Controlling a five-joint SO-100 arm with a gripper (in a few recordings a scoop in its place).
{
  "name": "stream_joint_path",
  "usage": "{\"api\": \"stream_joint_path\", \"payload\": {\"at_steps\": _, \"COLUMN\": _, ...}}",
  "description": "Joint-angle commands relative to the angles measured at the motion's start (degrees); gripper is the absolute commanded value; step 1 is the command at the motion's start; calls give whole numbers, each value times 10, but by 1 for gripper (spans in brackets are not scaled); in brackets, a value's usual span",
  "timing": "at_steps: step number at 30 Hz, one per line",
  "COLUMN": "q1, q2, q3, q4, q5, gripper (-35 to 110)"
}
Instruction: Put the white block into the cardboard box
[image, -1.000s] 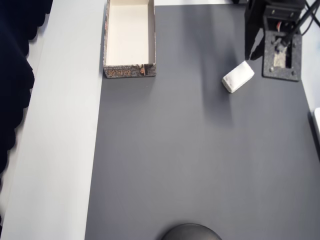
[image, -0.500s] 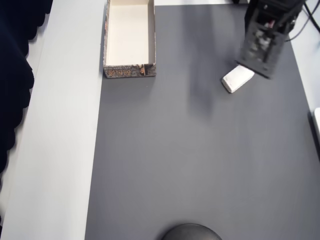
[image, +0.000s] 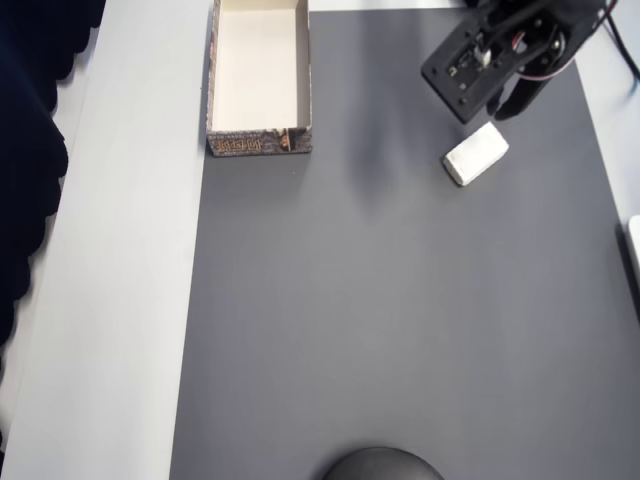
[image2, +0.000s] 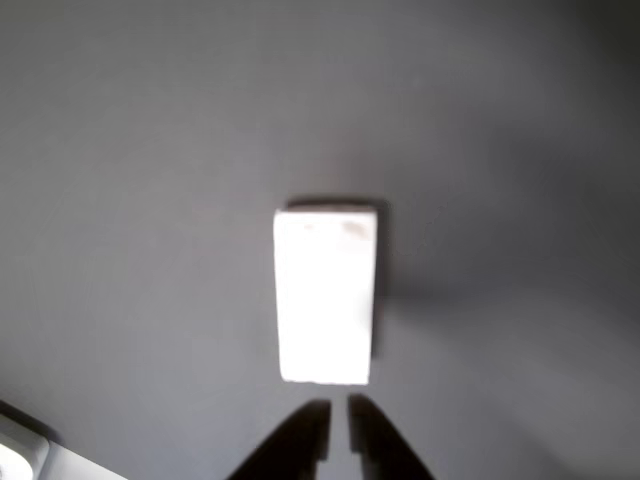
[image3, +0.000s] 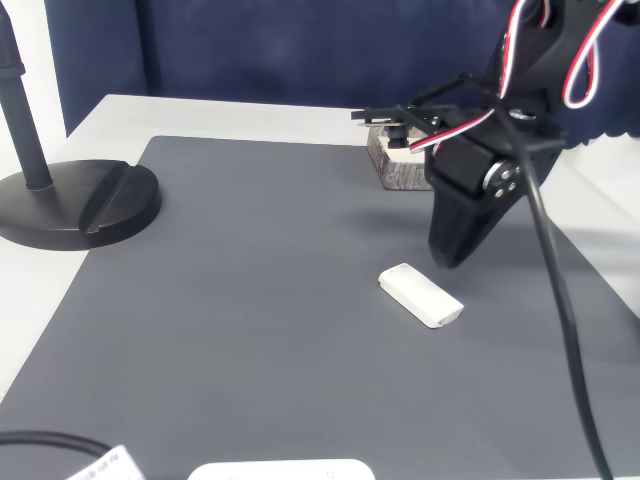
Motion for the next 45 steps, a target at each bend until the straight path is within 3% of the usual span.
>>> {"api": "stream_joint_path", "payload": {"at_steps": 1, "q1": 16, "q2": 11, "q3": -22, "q4": -7, "q5": 1, "gripper": -2}}
{"api": "stream_joint_path", "payload": {"at_steps": 13, "q1": 37, "q2": 12, "q3": -11, "q4": 5, "q5": -8, "gripper": 22}}
{"api": "stream_joint_path", "payload": {"at_steps": 45, "q1": 54, "q2": -89, "q3": -47, "q4": 18, "q5": 48, "gripper": 26}}
